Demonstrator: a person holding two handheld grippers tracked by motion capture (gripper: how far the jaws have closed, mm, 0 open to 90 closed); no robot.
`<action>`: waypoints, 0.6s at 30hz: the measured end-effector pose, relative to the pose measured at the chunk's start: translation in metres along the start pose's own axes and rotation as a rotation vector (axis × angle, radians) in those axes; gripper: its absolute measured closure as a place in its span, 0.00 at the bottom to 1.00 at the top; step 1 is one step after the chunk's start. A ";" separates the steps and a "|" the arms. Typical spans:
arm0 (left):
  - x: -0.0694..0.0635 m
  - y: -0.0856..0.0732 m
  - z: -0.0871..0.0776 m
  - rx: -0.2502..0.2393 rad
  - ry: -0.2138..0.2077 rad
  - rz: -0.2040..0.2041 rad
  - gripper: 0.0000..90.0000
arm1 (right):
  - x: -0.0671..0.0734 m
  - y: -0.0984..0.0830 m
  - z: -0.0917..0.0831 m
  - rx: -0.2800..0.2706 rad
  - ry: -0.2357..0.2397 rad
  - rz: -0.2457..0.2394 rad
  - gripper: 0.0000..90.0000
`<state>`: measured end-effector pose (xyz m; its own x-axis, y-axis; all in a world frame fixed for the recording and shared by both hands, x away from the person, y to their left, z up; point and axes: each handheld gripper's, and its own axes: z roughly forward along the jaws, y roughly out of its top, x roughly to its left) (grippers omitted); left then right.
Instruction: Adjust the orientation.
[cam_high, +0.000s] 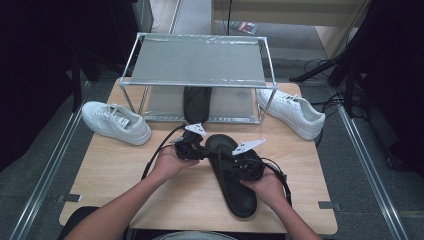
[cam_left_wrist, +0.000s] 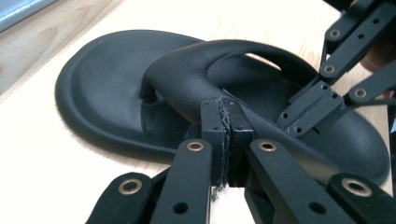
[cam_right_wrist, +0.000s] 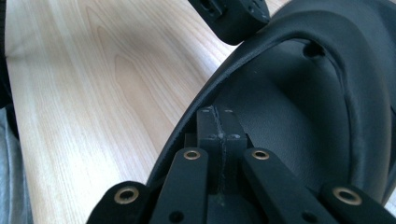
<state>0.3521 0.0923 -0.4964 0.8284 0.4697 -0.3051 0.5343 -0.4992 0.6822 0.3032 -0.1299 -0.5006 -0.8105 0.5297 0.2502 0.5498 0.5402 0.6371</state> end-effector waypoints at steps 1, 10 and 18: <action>0.001 0.000 0.001 -0.003 0.003 -0.002 1.00 | 0.000 0.000 0.001 -0.004 0.001 0.000 1.00; 0.005 0.002 -0.002 -0.051 0.001 0.001 0.96 | 0.001 0.001 -0.013 -0.061 -0.069 -0.021 1.00; 0.009 0.005 -0.022 -0.044 -0.058 -0.011 0.73 | -0.002 -0.013 -0.042 -0.153 -0.130 0.047 0.94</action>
<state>0.3587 0.1100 -0.4815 0.8315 0.4313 -0.3501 0.5366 -0.4609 0.7069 0.2892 -0.1651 -0.4791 -0.7464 0.6371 0.1923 0.5410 0.4126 0.7328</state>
